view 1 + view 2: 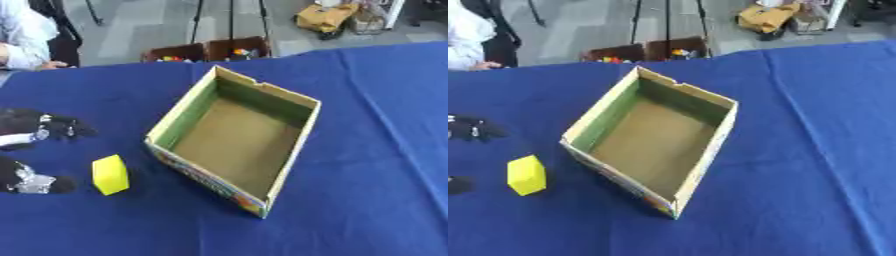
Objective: Pick up objects on the table and place them in the box.
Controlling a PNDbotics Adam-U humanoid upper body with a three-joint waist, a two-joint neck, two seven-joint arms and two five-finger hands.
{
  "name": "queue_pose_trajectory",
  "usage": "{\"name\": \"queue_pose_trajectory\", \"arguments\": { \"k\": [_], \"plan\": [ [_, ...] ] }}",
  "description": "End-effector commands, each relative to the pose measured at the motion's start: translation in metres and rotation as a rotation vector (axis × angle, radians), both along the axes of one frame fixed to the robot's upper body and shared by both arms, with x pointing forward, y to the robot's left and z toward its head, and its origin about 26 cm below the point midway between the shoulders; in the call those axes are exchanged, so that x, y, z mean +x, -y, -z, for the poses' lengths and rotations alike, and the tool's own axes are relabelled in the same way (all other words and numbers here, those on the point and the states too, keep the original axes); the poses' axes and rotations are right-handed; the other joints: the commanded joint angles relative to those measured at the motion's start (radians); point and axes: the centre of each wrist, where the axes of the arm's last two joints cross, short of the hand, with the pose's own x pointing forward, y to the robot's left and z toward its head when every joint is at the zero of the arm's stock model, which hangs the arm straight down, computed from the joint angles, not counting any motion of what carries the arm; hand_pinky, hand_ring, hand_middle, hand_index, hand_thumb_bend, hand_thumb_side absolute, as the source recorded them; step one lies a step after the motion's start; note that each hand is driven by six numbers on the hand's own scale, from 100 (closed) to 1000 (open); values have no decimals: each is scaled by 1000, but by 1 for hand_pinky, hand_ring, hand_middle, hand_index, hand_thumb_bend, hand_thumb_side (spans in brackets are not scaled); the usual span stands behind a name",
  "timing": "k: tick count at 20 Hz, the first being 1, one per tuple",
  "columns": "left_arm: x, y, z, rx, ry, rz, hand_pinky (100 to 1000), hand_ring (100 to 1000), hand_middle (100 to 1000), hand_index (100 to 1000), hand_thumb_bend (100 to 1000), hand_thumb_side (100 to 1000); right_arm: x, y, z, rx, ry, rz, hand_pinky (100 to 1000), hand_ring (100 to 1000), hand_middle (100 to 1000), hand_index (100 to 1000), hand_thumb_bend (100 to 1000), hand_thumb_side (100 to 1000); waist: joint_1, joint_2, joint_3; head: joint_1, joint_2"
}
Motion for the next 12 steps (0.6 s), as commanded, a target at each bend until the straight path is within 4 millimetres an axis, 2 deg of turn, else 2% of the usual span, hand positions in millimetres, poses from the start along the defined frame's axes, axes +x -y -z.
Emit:
{"name": "queue_pose_trajectory", "arguments": {
  "k": [1, 7, 12],
  "plan": [
    [4, -2, -7, -31, 9, -33, 724, 803, 904, 1000, 578, 1000, -4, 1, -7, -11, 24, -1, 769, 766, 609, 809, 100, 503, 16, -17, 0, -1, -1],
    [11, -4, 8, -163, -38, -135, 708, 788, 889, 1000, 588, 1000, -4, 1, -7, -10, 21, 3, 770, 766, 607, 810, 100, 494, 16, -16, 0, -6, -2],
    [13, -3, 14, -198, -39, -173, 713, 794, 910, 1000, 572, 1000, -4, 2, -6, -10, 19, 4, 770, 766, 606, 810, 100, 502, 16, -14, 0, -7, -6]
  ]
}}
